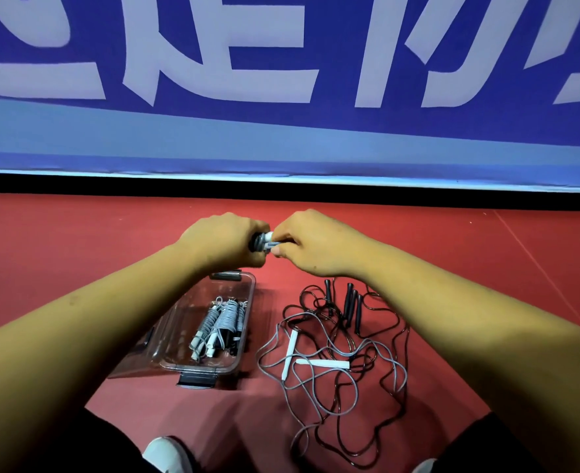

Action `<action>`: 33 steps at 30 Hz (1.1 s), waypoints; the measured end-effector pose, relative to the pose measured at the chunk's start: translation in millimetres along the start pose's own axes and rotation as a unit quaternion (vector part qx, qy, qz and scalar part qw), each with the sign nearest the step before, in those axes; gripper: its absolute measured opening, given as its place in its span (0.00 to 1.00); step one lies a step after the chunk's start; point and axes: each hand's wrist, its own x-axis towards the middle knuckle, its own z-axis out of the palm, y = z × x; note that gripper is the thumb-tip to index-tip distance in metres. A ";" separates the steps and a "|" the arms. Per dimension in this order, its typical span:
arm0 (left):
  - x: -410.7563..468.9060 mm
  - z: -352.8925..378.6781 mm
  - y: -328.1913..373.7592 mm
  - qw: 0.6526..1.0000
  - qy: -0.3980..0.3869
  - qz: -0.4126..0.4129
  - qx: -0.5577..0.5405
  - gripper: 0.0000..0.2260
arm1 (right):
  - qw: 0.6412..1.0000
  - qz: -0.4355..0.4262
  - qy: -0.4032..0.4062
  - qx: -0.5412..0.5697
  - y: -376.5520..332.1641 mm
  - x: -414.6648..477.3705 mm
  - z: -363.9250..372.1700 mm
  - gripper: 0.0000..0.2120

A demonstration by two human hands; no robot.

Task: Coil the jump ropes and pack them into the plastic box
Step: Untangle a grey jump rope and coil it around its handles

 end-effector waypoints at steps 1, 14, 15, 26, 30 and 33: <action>-1.2 -0.7 3.9 1.000 -0.012 0.009 0.000 0.06 | 1.000 0.003 0.010 0.010 1.7 -0.2 -2.3 0.11; -14.5 -16.8 20.1 0.937 -0.036 0.091 -0.336 0.09 | 0.968 0.091 0.075 0.220 31.8 -8.8 -21.9 0.09; -15.1 -16.1 20.4 0.923 -0.028 0.089 -0.373 0.09 | 0.963 0.101 0.056 0.243 32.9 -9.6 -20.9 0.11; -6.3 -20.4 10.8 0.861 0.061 -0.033 -0.504 0.06 | 0.968 0.120 0.009 0.221 29.0 -8.4 -7.1 0.14; 1.9 -15.5 -0.8 0.880 0.067 -0.064 -0.466 0.08 | 0.988 0.110 0.025 0.109 13.2 1.9 -5.7 0.13; 6.2 -9.9 -6.1 0.937 0.066 -0.059 -0.338 0.10 | 0.997 0.071 0.024 0.002 5.5 1.1 -7.9 0.14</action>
